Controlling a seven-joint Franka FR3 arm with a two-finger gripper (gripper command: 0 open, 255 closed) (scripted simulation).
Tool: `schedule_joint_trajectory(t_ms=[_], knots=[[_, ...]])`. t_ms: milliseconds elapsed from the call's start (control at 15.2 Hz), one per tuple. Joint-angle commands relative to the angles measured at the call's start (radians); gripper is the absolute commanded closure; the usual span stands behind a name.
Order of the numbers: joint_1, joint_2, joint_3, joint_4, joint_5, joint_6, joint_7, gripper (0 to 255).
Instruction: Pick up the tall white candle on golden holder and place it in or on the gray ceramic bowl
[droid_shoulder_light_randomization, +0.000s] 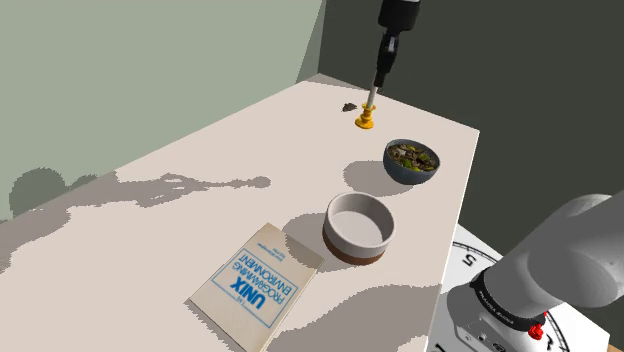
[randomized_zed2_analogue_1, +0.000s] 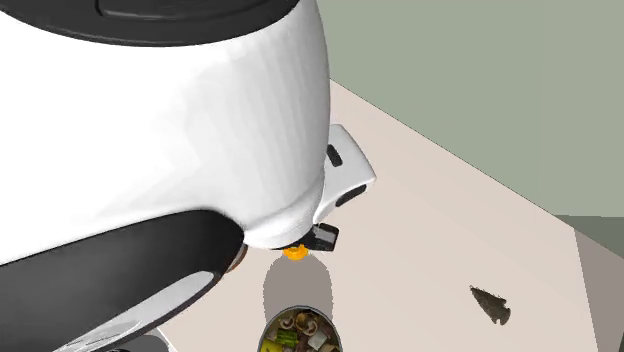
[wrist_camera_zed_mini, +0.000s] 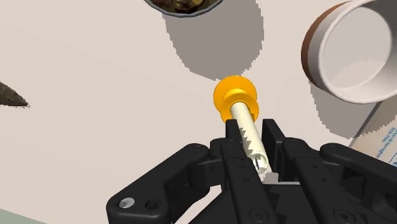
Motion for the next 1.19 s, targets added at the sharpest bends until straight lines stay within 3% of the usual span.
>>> schedule_joint_trajectory(t_ms=[0, 858, 1122], knots=[[-0.019, -0.040, -0.030, -0.033, -0.005, -0.007, -0.049, 255], [-0.132, -0.197, -0.232, -0.123, -0.084, -0.067, -0.343, 255], [-0.133, -0.205, -0.234, -0.184, -0.087, -0.014, -0.341, 255]])
